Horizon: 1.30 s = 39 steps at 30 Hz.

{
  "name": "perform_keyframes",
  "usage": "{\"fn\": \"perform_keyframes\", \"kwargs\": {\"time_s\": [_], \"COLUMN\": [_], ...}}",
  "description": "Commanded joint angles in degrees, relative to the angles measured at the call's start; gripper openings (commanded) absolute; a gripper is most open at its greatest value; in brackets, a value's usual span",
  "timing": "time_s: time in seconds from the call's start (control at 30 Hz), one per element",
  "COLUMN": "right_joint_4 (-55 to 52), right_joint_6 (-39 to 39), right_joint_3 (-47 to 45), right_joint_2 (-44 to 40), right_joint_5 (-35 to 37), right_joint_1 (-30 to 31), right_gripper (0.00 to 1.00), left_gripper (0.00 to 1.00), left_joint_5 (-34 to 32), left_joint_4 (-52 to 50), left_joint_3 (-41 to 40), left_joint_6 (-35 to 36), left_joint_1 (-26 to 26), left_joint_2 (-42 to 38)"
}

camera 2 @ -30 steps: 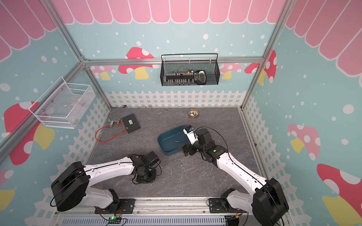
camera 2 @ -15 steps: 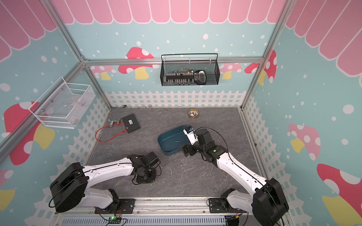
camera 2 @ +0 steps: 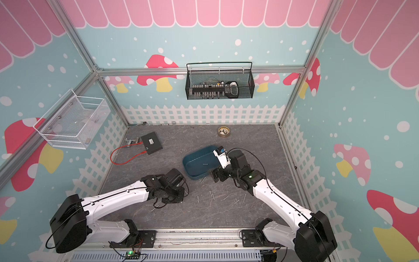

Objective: Put the screws on the desktop into the storage box
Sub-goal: Pick up the screw from the center of the board, then place the screw in the storage box.

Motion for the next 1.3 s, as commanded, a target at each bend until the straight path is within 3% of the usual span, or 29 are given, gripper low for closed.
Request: {"fn": "perform_keyframes", "kwargs": {"time_s": [0.0, 0.13, 0.57, 0.93, 1.27], "right_joint_4": [-0.2, -0.5, -1.0, -1.1, -1.7], "right_joint_6": [1.2, 1.8, 3.3, 4.1, 4.5], "right_joint_3": [-1.4, -1.8, -3.7, -4.9, -5.0], "right_joint_2": [-1.2, -2.0, -4.1, -5.6, -6.3], "right_joint_5": [-0.5, -0.4, 0.0, 0.3, 0.4], "right_joint_1": [0.2, 0.2, 0.3, 0.2, 0.2], "right_gripper": [0.96, 0.96, 0.96, 0.96, 0.96], "left_gripper": [0.0, 0.0, 0.0, 0.0, 0.0], "left_joint_5": [-1.5, -2.8, 2.3, 4.4, 4.2], "left_joint_4": [0.7, 1.9, 6.6, 9.4, 11.4], "left_joint_3": [3.3, 6.2, 15.1, 23.2, 25.8], "left_joint_6": [2.3, 3.5, 10.5, 13.3, 14.3], "left_joint_1": [0.0, 0.9, 8.2, 9.3, 10.0], "left_joint_2": [0.2, 1.4, 7.0, 15.6, 21.1]}}
